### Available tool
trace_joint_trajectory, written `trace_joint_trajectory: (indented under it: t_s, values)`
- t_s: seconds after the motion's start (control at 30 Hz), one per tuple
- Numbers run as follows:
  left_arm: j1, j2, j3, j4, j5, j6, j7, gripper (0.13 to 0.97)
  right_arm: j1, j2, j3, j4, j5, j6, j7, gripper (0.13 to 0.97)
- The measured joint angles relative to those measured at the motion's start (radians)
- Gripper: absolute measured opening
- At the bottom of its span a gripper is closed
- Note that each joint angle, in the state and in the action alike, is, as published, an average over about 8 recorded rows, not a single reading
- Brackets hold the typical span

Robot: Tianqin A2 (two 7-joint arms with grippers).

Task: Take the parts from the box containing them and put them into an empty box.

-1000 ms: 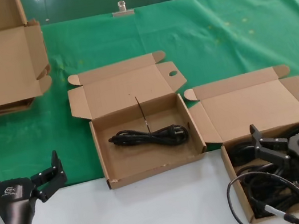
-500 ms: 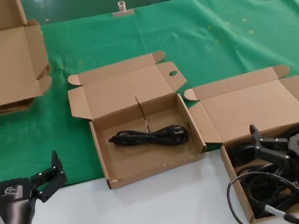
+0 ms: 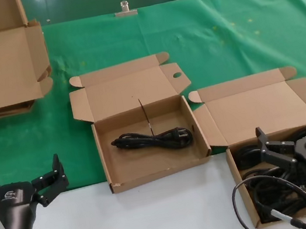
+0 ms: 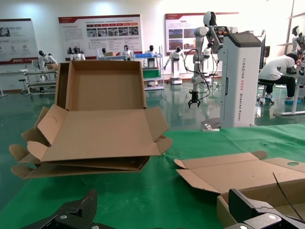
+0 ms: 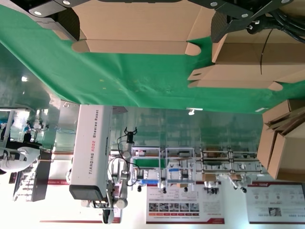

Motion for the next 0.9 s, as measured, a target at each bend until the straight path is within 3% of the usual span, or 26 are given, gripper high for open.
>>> trace_joint_trajectory:
  t_s: [0.9]
  values:
    - [0.000,0.000,0.000,0.000,0.000,0.000,0.000,0.966,0.000,0.000,0.000,0.000,0.000,0.000,0.000,0.966]
